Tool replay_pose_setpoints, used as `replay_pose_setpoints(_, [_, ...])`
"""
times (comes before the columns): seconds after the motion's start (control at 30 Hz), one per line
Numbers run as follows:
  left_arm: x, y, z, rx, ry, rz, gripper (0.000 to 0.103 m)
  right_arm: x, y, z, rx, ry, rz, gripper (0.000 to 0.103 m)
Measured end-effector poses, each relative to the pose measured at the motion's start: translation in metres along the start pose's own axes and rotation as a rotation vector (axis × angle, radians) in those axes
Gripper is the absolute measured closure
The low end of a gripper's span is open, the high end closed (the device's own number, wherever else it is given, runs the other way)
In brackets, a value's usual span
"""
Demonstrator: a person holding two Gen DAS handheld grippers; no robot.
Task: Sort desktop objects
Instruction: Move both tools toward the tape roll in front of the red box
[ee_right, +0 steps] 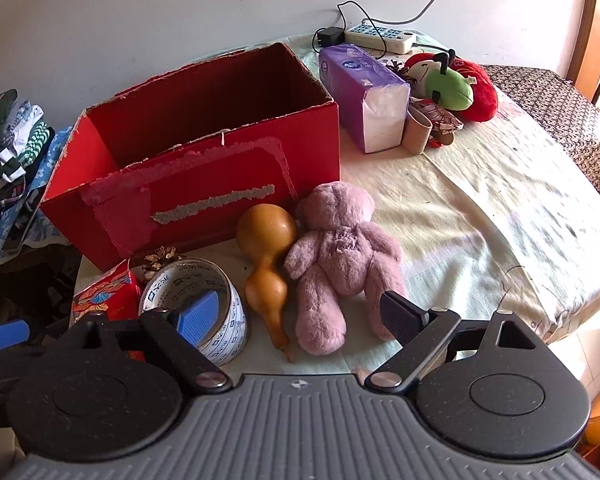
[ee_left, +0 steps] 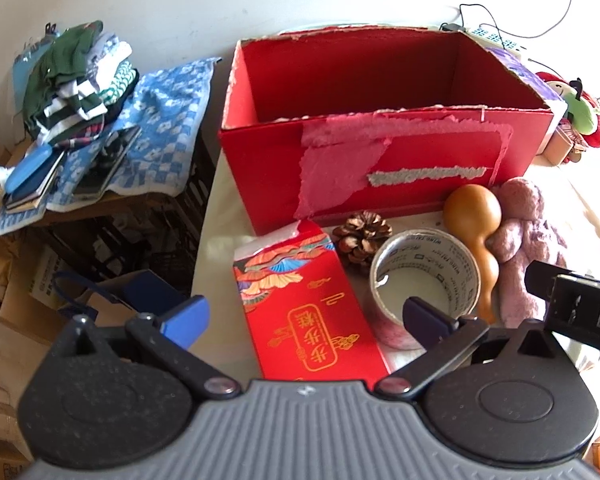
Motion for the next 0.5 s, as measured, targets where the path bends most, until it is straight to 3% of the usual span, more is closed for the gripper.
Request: replay_pose_setpoints(0.5, [-0.012,-0.005,-0.006,0.027,-0.015,-0.04,0.0,-0.002,-0.003,0.003,0.018,0.022,-0.025,0.013])
Point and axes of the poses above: each gripper's, at about its wrist camera, not at the fingertips, and y roughly against the way its jaws point, x to its left, z to its top, the point moved 3 cm from there along -y, roughly the way its jaws point, and after that the axes turned 9 degrees about -y, right-handed, at the moved point
